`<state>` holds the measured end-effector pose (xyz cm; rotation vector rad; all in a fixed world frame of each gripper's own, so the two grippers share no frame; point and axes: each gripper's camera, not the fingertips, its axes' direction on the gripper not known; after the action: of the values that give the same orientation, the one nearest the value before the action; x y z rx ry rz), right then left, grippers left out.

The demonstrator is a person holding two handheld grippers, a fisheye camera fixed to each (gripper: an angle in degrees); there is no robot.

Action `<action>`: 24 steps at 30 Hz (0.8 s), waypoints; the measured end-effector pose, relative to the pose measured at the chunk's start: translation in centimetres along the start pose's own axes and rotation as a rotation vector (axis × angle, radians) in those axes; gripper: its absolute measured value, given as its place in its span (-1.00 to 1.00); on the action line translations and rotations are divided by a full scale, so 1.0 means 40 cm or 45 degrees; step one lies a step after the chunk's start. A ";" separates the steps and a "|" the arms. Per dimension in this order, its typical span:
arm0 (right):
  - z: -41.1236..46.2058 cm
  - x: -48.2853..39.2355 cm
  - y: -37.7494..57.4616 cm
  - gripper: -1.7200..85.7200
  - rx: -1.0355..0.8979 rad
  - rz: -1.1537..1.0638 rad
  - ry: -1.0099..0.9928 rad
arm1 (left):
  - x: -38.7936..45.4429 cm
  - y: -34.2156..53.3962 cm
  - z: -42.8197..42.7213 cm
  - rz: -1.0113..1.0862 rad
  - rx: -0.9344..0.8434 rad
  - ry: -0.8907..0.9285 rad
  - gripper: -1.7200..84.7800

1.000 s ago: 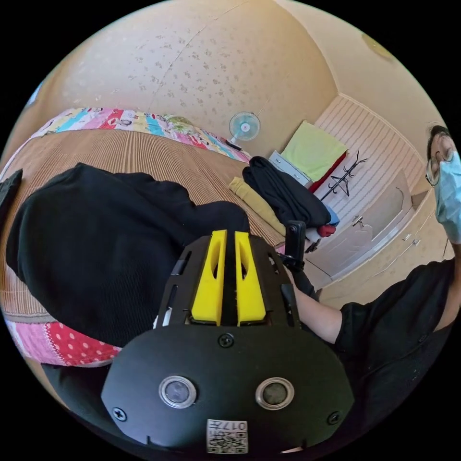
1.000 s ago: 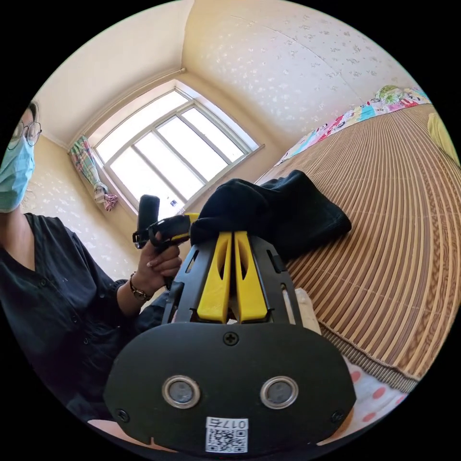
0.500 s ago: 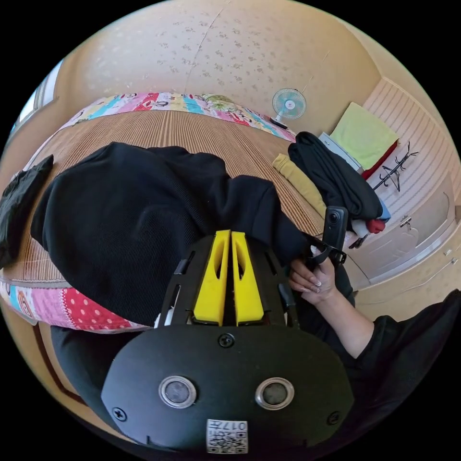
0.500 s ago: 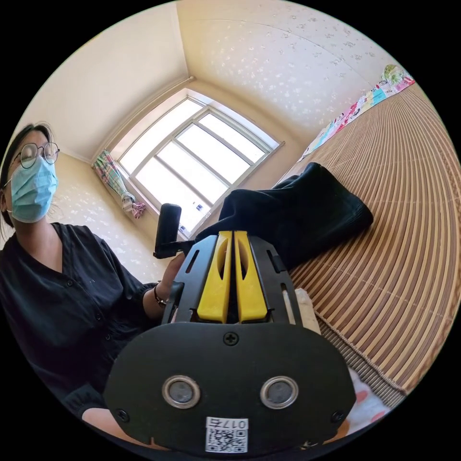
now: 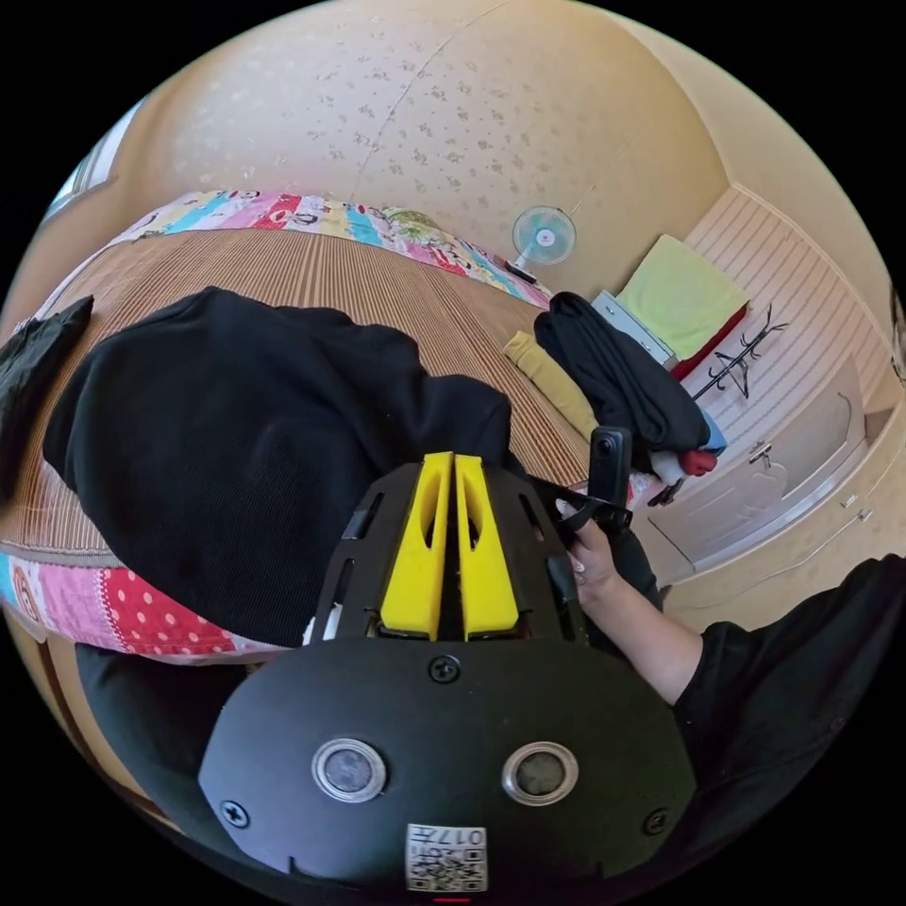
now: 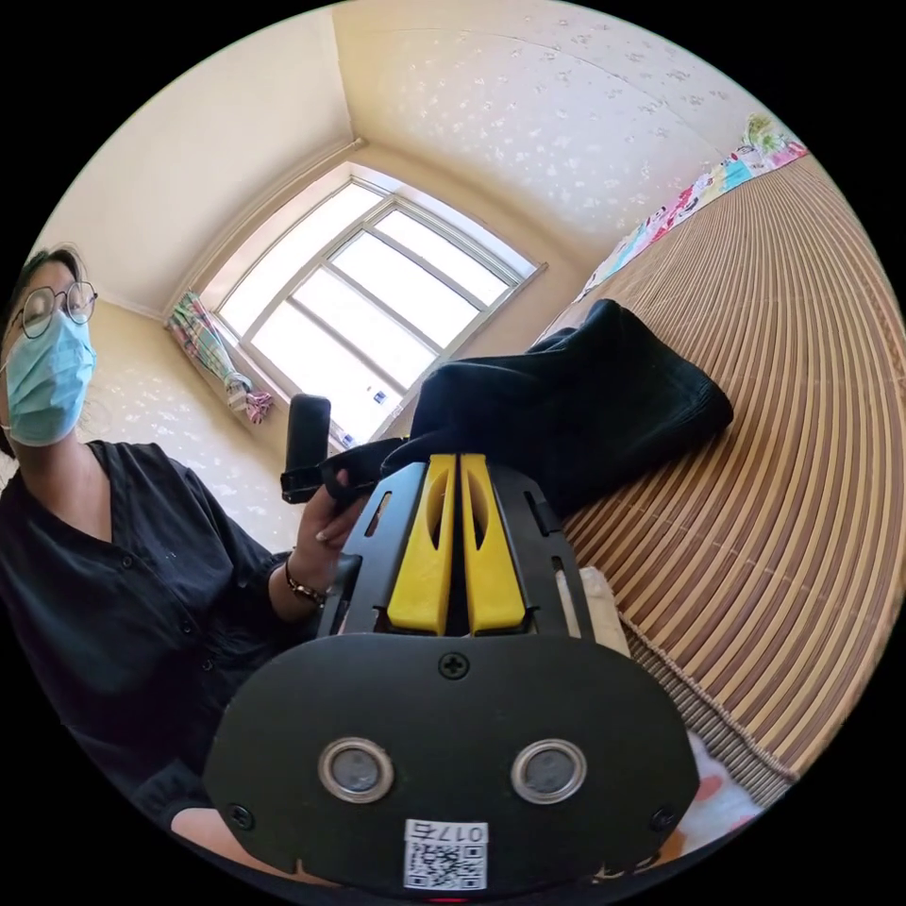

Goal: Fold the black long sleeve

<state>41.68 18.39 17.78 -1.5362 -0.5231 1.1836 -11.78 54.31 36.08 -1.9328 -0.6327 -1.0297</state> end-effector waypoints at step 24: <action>0.162 -0.113 0.007 -0.95 -0.070 -0.224 0.107 | 0.205 0.052 -0.098 0.048 -0.028 -0.251 -0.78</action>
<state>34.08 17.68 19.81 -1.5455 -0.6257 0.9730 -7.50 50.25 43.33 -2.0745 -0.6940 -0.8323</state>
